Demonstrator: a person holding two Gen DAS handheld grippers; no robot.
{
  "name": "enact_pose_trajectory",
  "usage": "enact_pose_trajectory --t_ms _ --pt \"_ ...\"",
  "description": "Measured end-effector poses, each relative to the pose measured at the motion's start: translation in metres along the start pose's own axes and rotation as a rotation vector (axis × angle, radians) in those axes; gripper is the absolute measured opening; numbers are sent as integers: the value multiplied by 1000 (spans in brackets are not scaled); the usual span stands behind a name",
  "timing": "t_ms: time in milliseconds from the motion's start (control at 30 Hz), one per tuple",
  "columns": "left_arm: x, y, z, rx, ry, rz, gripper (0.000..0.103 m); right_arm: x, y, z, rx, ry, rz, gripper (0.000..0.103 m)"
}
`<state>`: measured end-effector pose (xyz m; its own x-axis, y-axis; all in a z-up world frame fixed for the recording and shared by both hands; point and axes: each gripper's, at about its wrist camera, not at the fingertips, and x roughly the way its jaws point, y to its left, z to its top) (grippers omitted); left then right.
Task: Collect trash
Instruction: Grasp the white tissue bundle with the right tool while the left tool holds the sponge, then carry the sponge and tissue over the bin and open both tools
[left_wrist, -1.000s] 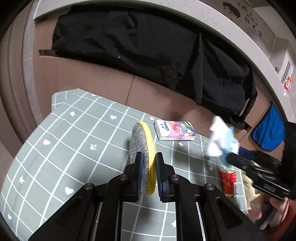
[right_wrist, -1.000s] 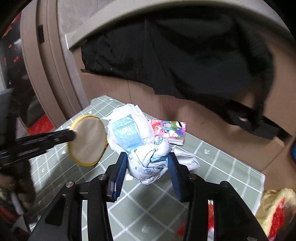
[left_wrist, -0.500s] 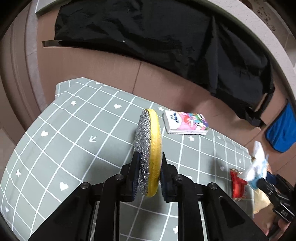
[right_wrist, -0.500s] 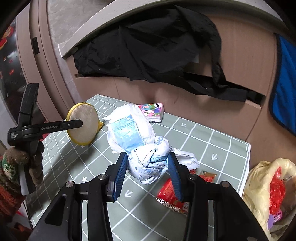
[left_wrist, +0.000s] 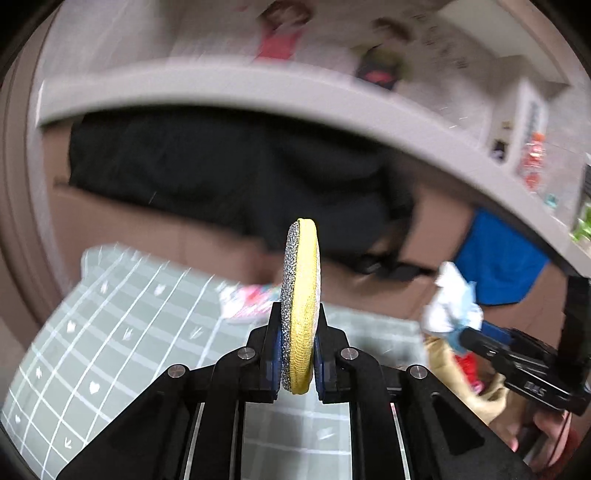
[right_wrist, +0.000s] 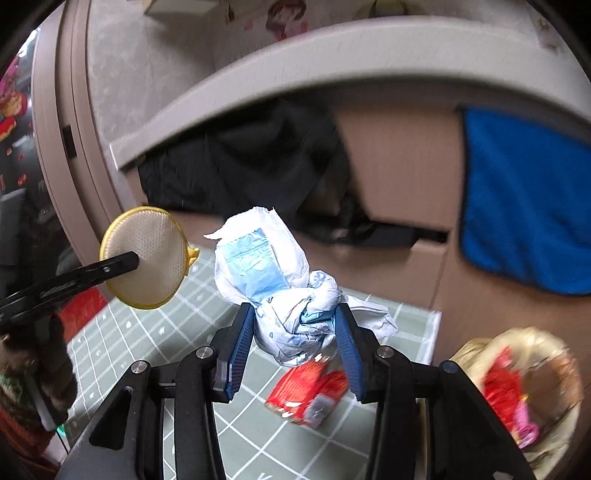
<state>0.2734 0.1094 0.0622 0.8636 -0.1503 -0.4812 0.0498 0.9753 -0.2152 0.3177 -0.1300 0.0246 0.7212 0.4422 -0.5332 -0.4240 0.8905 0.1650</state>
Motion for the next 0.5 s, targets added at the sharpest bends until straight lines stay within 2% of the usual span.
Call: enact_pose_trajectory --t_ms 267,500 --pt "-29 -98 21 139 -162 -76 14 -78 -32 19 -38 -119 -85 41" --pt "-16 -165 16 193 -139 -182 14 -134 -66 17 -47 -202 -205 41"
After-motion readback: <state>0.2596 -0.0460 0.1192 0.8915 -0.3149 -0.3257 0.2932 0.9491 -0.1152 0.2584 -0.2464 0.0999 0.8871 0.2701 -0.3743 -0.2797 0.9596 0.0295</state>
